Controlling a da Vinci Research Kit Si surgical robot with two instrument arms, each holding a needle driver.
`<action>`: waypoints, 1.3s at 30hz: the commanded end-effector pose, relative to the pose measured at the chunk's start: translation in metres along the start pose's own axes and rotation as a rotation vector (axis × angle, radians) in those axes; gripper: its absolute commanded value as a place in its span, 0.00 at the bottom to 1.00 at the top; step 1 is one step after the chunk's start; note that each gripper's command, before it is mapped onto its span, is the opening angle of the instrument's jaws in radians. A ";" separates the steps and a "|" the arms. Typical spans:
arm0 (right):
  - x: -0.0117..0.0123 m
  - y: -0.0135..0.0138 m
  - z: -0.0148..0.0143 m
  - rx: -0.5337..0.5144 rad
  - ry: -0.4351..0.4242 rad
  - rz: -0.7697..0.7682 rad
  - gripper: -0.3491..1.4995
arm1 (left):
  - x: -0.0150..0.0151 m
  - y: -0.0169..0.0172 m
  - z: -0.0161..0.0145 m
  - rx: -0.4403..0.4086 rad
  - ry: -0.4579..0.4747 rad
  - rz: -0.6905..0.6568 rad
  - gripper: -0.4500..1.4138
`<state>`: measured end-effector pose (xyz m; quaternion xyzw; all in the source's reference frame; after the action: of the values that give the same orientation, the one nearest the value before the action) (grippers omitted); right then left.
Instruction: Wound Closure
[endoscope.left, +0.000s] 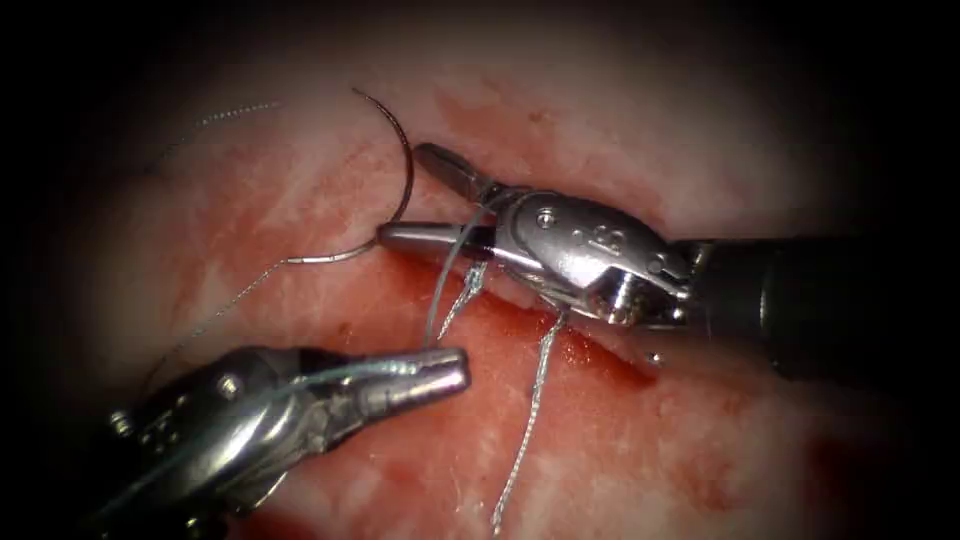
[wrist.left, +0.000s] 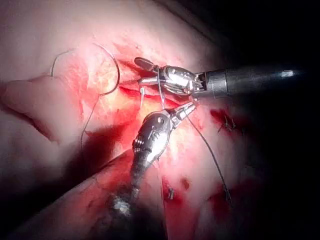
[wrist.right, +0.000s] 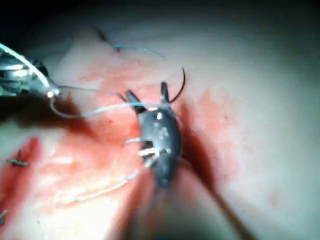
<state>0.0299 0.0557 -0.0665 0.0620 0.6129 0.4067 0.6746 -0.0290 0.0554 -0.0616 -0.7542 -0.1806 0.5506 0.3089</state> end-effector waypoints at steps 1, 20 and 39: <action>-0.0002 0.0001 -0.0001 0.009 0.021 0.017 0.62 | -0.0012 0.0001 0.0001 0.000 -0.002 -0.008 0.05; 0.0030 -0.0009 -0.0043 0.143 0.176 0.082 0.61 | -0.0055 -0.0033 -0.0024 0.068 0.027 -0.091 0.05; 0.0026 -0.0044 -0.0060 0.469 0.105 0.015 0.54 | -0.0093 -0.0090 -0.0023 0.145 -0.064 -0.078 0.05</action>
<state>0.0258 0.0520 -0.0731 0.2063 0.7245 0.2506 0.6081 -0.0290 0.0567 -0.0489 -0.7048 -0.1784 0.5744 0.3761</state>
